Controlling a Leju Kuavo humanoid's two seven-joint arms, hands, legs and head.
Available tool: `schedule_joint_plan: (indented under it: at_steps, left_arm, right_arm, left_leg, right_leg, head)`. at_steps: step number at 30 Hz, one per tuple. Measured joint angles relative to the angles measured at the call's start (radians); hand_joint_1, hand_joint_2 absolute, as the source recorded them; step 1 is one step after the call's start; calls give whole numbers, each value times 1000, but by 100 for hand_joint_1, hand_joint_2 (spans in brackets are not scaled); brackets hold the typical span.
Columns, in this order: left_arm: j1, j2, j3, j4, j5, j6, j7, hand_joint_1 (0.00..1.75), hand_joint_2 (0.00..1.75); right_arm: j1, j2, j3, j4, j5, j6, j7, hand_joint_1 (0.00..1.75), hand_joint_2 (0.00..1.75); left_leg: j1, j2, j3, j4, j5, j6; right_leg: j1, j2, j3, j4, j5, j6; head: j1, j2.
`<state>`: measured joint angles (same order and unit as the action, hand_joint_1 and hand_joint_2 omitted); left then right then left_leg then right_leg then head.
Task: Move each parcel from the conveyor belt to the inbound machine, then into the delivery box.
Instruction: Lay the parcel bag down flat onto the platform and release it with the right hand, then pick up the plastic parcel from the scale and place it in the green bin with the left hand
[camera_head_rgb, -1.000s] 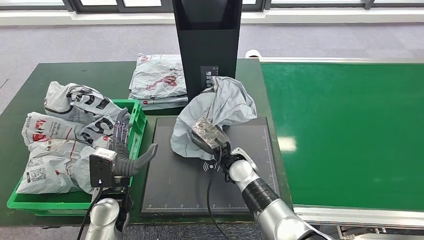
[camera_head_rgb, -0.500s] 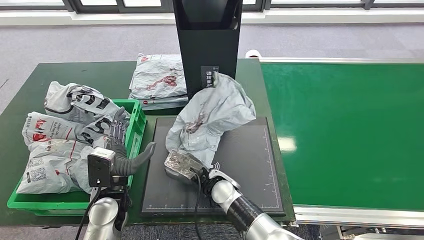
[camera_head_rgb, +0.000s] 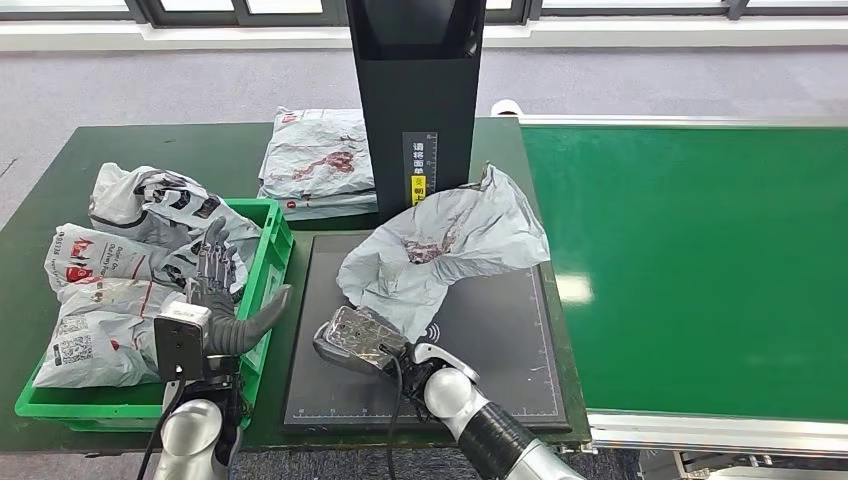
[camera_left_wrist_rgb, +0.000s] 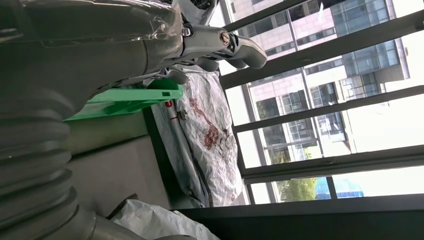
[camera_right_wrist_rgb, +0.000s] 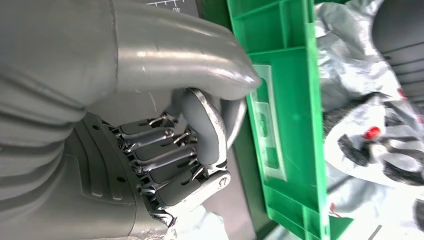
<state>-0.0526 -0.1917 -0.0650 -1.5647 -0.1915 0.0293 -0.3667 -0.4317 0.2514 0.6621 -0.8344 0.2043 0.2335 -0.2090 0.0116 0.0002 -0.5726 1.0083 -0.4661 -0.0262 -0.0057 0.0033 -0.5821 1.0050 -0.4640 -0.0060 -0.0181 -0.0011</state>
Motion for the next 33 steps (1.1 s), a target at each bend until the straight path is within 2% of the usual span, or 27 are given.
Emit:
schedule_joint_plan:
  at_steps: [7, 14, 20, 24, 28, 33]
  left_arm:
    - [37, 3, 30, -32, -1, 15, 0, 0, 175]
    - [84, 4, 66, -76, -22, 29, -3, 0, 175]
    - [89, 1, 78, -89, -28, 28, -3, 0, 175]
    - [89, -2, 80, -90, -35, 23, 3, 0, 175]
    - [81, -13, 82, -81, -53, 18, 19, 0, 175]
    - [59, -22, 81, -42, -118, 1, 53, 0, 175]
  right_arm:
    - [41, -72, 1, -203, 19, -112, 7, 0, 0]
    - [168, -143, -66, -560, 149, -248, 13, 0, 0]
    - [215, -166, -109, -702, 169, -255, 17, 0, 0]
    - [249, -172, -135, -772, 211, -325, 0, 0, 0]
    - [331, -175, -213, -912, 233, -406, -10, 0, 175]
    - [438, -173, -350, -1029, 196, -453, -46, 0, 175]
  left_leg:
    - [0, 0, 0, 0, 0, 0]
    - [0, 0, -1, 0, -1, 0]
    - [0, 0, -1, 0, -1, 0]
    - [0, -1, 0, 0, -1, 0]
    - [-1, -1, -1, 0, -1, 1]
    - [-2, -1, -1, 0, -2, 1]
  right_leg:
    - [0, 0, 0, 0, 0, 0]
    - [0, -1, -1, -1, -1, 0]
    - [0, 0, -1, -1, -1, 0]
    - [0, -1, -1, -1, 0, 0]
    - [-1, -1, -1, -1, -1, 0]
    - [-2, -1, -1, -1, -1, 0]
  head:
    - [0, 0]
    - [0, 0]
    - [0, 0]
    - [0, 0]
    - [0, 0]
    - [0, 0]
